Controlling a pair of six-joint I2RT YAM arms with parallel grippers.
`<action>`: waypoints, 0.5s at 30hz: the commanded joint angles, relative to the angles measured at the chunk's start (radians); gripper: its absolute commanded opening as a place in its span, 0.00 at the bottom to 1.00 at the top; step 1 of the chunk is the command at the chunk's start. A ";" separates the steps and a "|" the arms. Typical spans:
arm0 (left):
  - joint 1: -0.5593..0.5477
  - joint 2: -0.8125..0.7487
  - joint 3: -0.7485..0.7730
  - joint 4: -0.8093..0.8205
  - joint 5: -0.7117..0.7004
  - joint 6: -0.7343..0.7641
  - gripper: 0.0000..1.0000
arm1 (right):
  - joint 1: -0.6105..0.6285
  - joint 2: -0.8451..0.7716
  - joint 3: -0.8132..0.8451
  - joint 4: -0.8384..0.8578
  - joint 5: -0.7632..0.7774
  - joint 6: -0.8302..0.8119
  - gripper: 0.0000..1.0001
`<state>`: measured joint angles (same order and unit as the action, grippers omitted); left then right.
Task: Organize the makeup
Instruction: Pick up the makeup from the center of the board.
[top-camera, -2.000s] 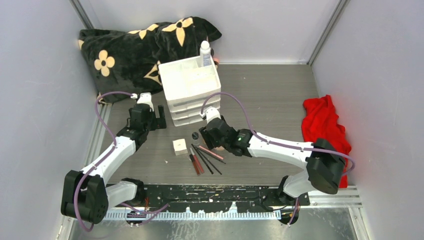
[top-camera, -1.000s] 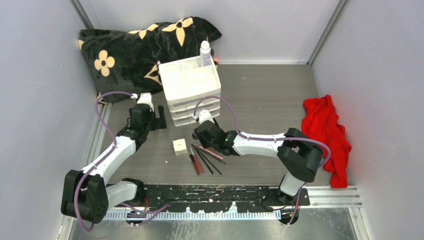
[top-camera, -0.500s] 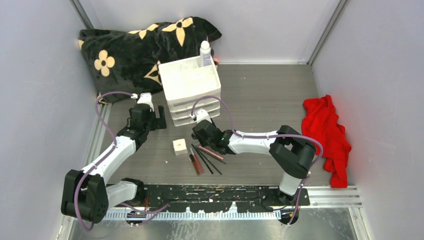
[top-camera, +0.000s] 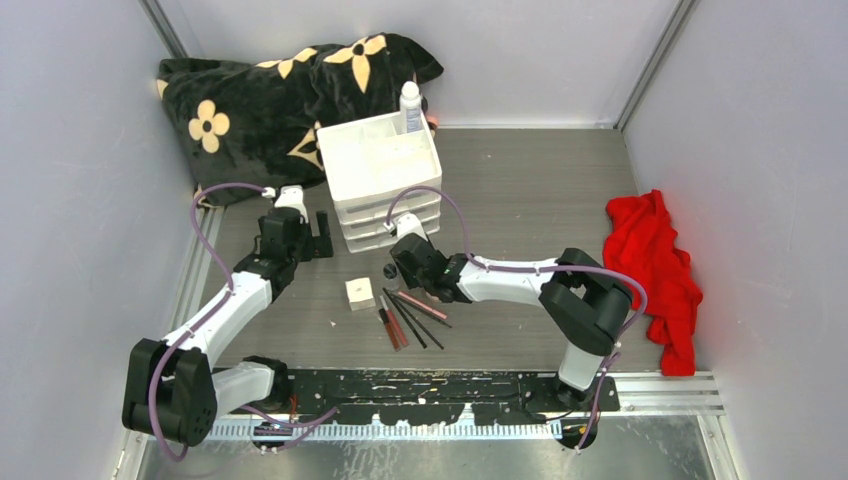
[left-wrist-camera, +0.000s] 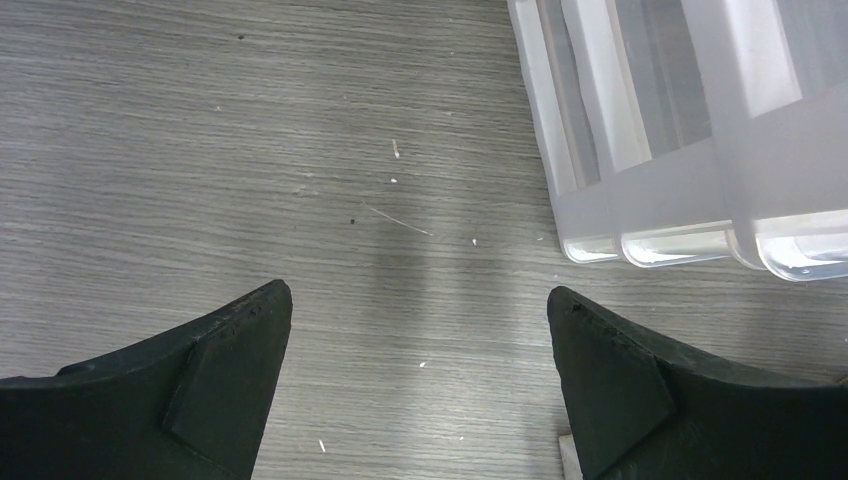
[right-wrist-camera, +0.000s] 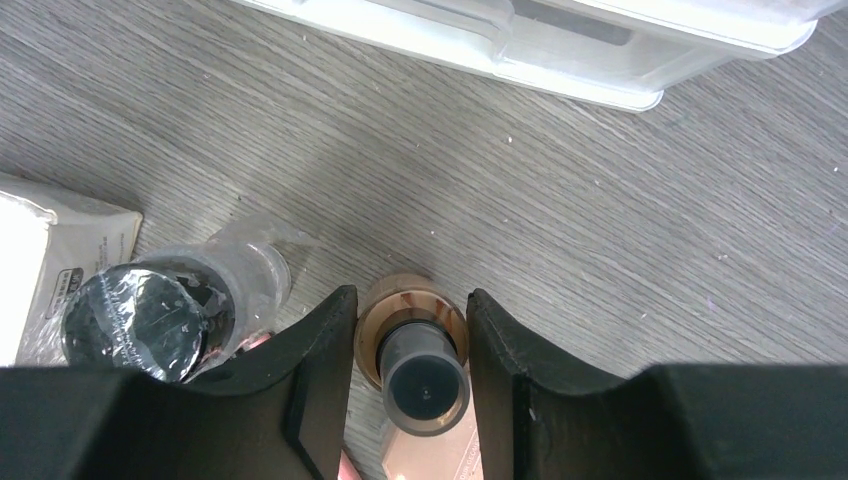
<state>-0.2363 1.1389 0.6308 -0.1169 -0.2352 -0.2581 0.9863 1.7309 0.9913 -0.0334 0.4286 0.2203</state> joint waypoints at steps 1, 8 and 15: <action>-0.005 -0.002 0.012 0.033 -0.008 -0.008 0.98 | -0.002 -0.088 0.088 -0.054 0.037 -0.013 0.03; -0.005 0.001 0.013 0.033 -0.004 -0.008 0.98 | -0.019 -0.180 0.248 -0.192 0.020 -0.040 0.03; -0.005 -0.001 0.014 0.033 -0.002 -0.009 0.98 | -0.076 -0.184 0.468 -0.273 0.016 -0.088 0.03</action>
<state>-0.2363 1.1419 0.6308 -0.1169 -0.2352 -0.2581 0.9493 1.5898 1.3315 -0.2794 0.4320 0.1699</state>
